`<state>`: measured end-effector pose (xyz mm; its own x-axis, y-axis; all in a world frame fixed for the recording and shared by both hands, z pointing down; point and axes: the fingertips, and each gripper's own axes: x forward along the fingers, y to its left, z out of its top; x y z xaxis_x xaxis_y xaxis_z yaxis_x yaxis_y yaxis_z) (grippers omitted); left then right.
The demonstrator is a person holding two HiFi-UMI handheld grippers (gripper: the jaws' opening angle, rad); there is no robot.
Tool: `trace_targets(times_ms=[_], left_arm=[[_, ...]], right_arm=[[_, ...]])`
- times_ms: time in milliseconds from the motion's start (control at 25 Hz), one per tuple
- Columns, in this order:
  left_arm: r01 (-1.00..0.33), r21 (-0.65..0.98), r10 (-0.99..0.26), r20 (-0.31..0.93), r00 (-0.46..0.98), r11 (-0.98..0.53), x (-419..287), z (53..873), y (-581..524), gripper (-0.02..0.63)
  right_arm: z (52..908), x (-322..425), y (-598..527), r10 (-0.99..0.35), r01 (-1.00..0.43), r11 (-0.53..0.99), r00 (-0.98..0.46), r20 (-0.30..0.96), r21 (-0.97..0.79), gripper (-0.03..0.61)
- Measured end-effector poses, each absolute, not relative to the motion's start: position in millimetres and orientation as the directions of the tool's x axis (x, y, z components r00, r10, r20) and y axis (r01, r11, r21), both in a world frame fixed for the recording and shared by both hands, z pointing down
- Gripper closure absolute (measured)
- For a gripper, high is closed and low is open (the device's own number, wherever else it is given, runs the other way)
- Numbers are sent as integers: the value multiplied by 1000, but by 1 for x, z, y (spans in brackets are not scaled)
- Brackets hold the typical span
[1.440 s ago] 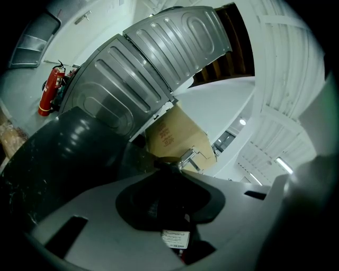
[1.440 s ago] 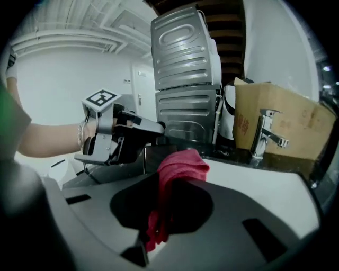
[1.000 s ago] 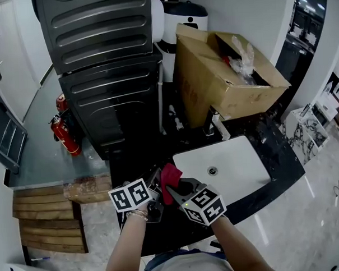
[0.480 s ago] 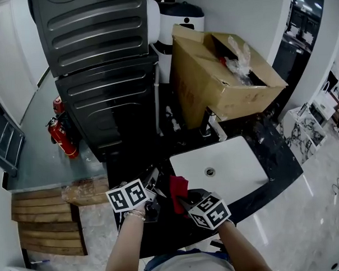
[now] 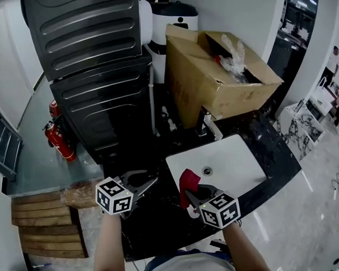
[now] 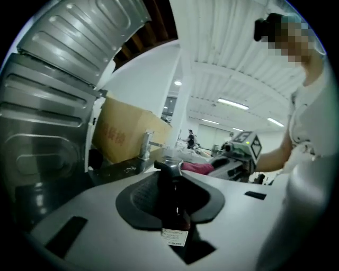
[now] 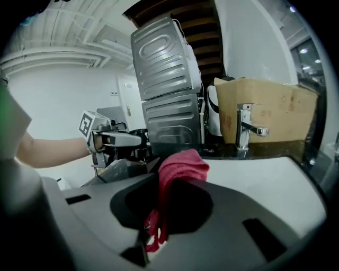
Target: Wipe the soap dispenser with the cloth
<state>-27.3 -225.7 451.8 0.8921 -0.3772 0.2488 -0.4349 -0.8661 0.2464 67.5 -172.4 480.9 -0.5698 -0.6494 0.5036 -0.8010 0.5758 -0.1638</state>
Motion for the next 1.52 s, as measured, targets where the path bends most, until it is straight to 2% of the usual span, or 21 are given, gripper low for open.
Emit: trace_targets(times_ms=[120, 320, 560, 720, 840, 1000, 1200, 1400, 1520], left_arm=[[-355, 220, -312, 209, 927, -908, -33, 450, -211, 522], [-377, 206, -354, 139, 925, -903, -43, 453, -191, 505], [-632, 74, -621, 126, 773, -772, -43, 454, -187, 502], [-778, 35, -767, 140, 626, -628, -43, 457, -193, 479], [-854, -7, -842, 171, 512, -520, -45, 458, -195, 489], [-850, 129, -836, 155, 527, -511, -48, 455, -195, 506], [-719, 528, -839, 22, 544, -452, -76, 453, -200, 508], [-682, 599, -856, -13, 517, -421, -89, 458, -197, 508], [-688, 598, -862, -11, 507, -412, -91, 458, -195, 508]], right_arm=[[482, 64, -170, -641, -795, 581, -580, 503, -176, 529], [484, 51, -170, -617, -770, 612, -607, 501, -179, 529], [482, 39, -170, -607, -756, 629, -624, 493, -182, 529], [481, 38, -170, -614, -761, 621, -621, 487, -187, 529], [480, 37, -168, -617, -762, 620, -622, 482, -190, 529], [477, 35, -164, -615, -755, 624, -633, 470, -201, 529], [467, 25, -159, -604, -729, 645, -670, 431, -231, 529], [449, -2, -155, -564, -659, 702, -746, 354, -269, 529], [449, -23, -155, -531, -627, 745, -763, 368, -227, 529]])
